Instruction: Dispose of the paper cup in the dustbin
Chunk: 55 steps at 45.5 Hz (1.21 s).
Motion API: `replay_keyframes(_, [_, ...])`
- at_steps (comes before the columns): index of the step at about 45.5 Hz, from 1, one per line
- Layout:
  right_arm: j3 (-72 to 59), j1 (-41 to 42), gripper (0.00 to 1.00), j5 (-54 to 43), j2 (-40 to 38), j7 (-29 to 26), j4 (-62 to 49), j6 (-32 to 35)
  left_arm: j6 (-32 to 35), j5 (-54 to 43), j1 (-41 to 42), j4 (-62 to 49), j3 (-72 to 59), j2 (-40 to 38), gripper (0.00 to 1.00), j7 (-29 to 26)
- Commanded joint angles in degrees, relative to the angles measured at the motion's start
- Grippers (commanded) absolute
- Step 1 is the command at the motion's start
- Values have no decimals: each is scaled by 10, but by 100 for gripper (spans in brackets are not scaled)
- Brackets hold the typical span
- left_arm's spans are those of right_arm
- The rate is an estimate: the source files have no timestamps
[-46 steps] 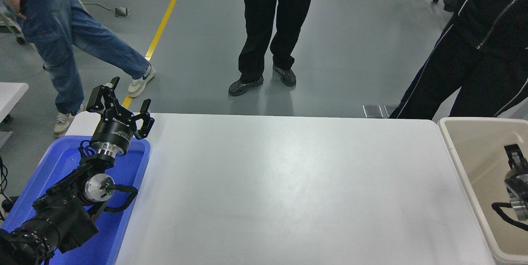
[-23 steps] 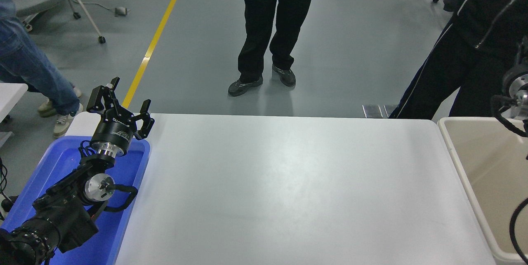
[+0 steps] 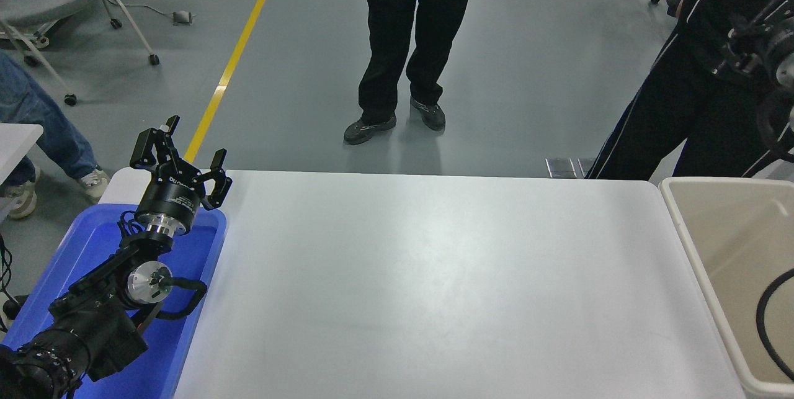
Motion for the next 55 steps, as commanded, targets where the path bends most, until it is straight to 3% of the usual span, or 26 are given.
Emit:
replay_keyframes(1, [61,-79,100,0,27,29,13,20,0,0,0,0,0,0,100,0])
replay_keyframes(23, [75,-163,100,-52,57,81,13,46,0,0,0,0,0,0,100,0])
replay_keyframes(32, [78,-200,100,-66,77,130,14,53,0,0,0,0,0,0,100,0])
replay_keyframes(55, [70,-224,100,-67,106,141,16,55,0,0,0,0,0,0,100,0])
